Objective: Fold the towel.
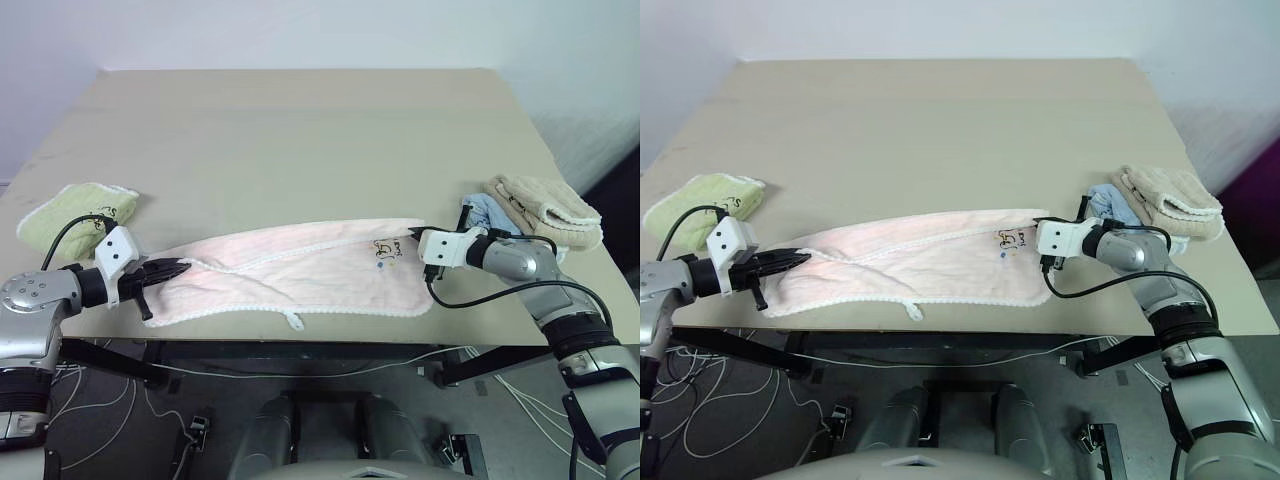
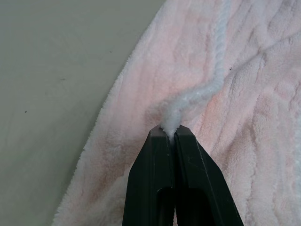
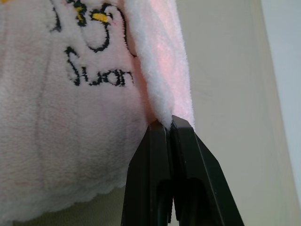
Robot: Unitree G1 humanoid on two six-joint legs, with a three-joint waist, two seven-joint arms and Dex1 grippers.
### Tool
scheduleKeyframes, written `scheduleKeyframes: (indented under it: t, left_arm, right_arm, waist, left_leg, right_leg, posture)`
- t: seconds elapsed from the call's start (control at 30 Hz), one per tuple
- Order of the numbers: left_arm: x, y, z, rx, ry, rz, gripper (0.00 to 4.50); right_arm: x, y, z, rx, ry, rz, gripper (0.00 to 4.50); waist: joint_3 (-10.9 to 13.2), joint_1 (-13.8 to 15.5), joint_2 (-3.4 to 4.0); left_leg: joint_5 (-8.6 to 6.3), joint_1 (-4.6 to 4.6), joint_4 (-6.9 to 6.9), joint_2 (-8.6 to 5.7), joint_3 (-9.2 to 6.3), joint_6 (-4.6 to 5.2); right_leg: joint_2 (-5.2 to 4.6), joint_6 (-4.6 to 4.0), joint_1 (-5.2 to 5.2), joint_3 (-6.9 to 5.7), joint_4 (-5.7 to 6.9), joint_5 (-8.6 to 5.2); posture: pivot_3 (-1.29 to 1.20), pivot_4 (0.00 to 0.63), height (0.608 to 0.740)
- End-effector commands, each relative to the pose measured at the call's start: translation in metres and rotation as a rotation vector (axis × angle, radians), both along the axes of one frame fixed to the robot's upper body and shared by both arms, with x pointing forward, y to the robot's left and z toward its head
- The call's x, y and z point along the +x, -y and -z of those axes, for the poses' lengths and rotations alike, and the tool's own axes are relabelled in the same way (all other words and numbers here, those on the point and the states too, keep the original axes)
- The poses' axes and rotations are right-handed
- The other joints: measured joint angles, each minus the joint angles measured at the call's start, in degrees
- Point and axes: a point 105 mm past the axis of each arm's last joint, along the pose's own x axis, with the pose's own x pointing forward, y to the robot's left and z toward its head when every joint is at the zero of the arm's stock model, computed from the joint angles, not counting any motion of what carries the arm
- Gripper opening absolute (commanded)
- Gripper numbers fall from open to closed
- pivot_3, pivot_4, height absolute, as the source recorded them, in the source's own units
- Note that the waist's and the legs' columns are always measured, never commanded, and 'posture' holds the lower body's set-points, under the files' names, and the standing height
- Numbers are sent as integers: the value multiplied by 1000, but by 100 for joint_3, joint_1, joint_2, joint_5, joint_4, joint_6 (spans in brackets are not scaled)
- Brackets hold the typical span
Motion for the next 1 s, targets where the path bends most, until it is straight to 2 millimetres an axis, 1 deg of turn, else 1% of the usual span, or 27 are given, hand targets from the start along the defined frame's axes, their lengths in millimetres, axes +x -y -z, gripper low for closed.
scheduleKeyframes:
  t: [0.03, 0.07, 0.1, 0.2, 0.3, 0.37, 0.4, 0.47, 0.57, 0.63, 0.7, 0.73, 0.77, 0.83, 0.9, 1.0]
  left_arm:
    - [7, -7, -18, 10, 98, -36, 0]
    - [11, -9, -23, 20, 127, -53, 0]
    - [17, -12, -32, 18, 167, -74, 0]
    - [39, -16, -69, -21, 291, -129, 0]
    - [57, -12, -97, -34, 384, -134, 0]
    - [70, -6, -116, -42, 438, -130, 0]
    - [73, -5, -121, -46, 452, -128, 0]
    - [81, -1, -139, -32, 506, -118, 0]
    - [89, 1, -175, -32, 598, -128, 0]
    - [89, 1, -191, -42, 638, -126, 0]
    - [87, -1, -200, -48, 657, -116, 0]
    - [84, -3, -201, -42, 655, -109, 0]
    - [81, -6, -199, -28, 648, -96, 0]
    - [73, -12, -191, -16, 611, -72, 0]
    - [60, -16, -173, -16, 534, -19, 0]
    - [38, -18, -138, -21, 375, 52, 0]
  right_arm:
    - [3, 9, -33, 73, 81, 38, 25]
    - [4, 13, -42, 93, 95, 52, 25]
    - [5, 18, -52, 108, 113, 65, 25]
    - [9, 32, -89, 130, 168, 95, 25]
    - [15, 41, -117, 134, 204, 109, 25]
    - [20, 50, -140, 131, 241, 127, 25]
    - [22, 53, -147, 131, 252, 131, 25]
    - [24, 60, -170, 126, 294, 145, 25]
    - [20, 68, -208, 130, 356, 146, 25]
    - [15, 71, -222, 134, 373, 136, 25]
    - [8, 73, -230, 145, 371, 121, 25]
    - [3, 74, -232, 156, 361, 107, 25]
    - [-3, 76, -230, 166, 340, 91, 25]
    - [-14, 77, -222, 179, 282, 66, 25]
    - [-26, 78, -203, 187, 186, 43, 25]
    - [-48, 75, -162, 188, 0, 15, 25]
  waist:
    - [0, 8, 0]
    - [0, 14, 0]
    - [1, 26, 0]
    - [4, 53, -3]
    - [4, 22, -3]
    - [4, 11, -2]
    - [4, 7, -2]
    - [4, -10, -2]
    - [11, -17, -3]
    - [11, -19, -3]
    - [11, -19, -3]
    - [11, -20, -3]
    - [11, -22, -3]
    - [11, -34, -2]
    - [11, -50, -2]
    - [10, -89, -1]
  left_leg:
    - [0, 0, 0, 0, 0, 0]
    - [0, 0, 0, 0, -1, 0]
    - [0, 0, 0, 0, 0, 0]
    - [0, -1, 5, -4, -3, 0]
    - [0, -3, 9, -6, -4, 0]
    - [0, -2, 6, -5, -3, 0]
    - [1, -2, 8, -6, -1, -1]
    - [1, -2, 7, -6, 2, -1]
    - [1, -7, 4, -6, 6, 0]
    - [1, -16, 8, -5, 6, 0]
    - [1, -17, 6, -5, 7, 0]
    - [1, -17, 6, -5, 7, 0]
    - [1, -17, 6, -5, 7, 0]
    - [1, -17, 7, -4, 8, 1]
    - [1, -16, 8, -3, 8, 1]
    - [0, -17, 7, 0, 6, 2]
  right_leg:
    - [0, 0, 0, 0, 0, 0]
    - [0, 0, 0, 0, 0, 0]
    - [-1, 0, 0, 0, 0, 0]
    - [-3, 1, 2, -3, 0, 0]
    - [-3, 1, 3, -5, 0, 1]
    - [-1, 1, 0, -5, 1, 1]
    - [0, 1, 0, -5, 3, 1]
    - [1, 1, -1, -4, 3, 0]
    - [3, 2, -8, -2, 3, 0]
    - [4, 2, -17, -1, 6, 0]
    - [3, 5, -17, -1, 5, -2]
    - [2, 5, -15, -1, 5, -2]
    - [2, 6, -15, -1, 5, -2]
    - [4, 6, -15, 1, 6, -3]
    - [3, 6, -15, 1, 8, -3]
    - [2, 6, -13, 2, 16, -3]
  posture:
    - [0, 150, 740]
    - [0, 150, 740]
    - [0, 150, 740]
    - [0, 150, 740]
    - [0, 150, 740]
    - [0, 150, 740]
    - [0, 150, 740]
    - [0, 150, 740]
    - [0, 150, 740]
    - [0, 150, 740]
    - [0, 150, 740]
    - [0, 150, 740]
    - [0, 150, 740]
    - [0, 150, 740]
    - [0, 150, 740]
    - [0, 150, 740]
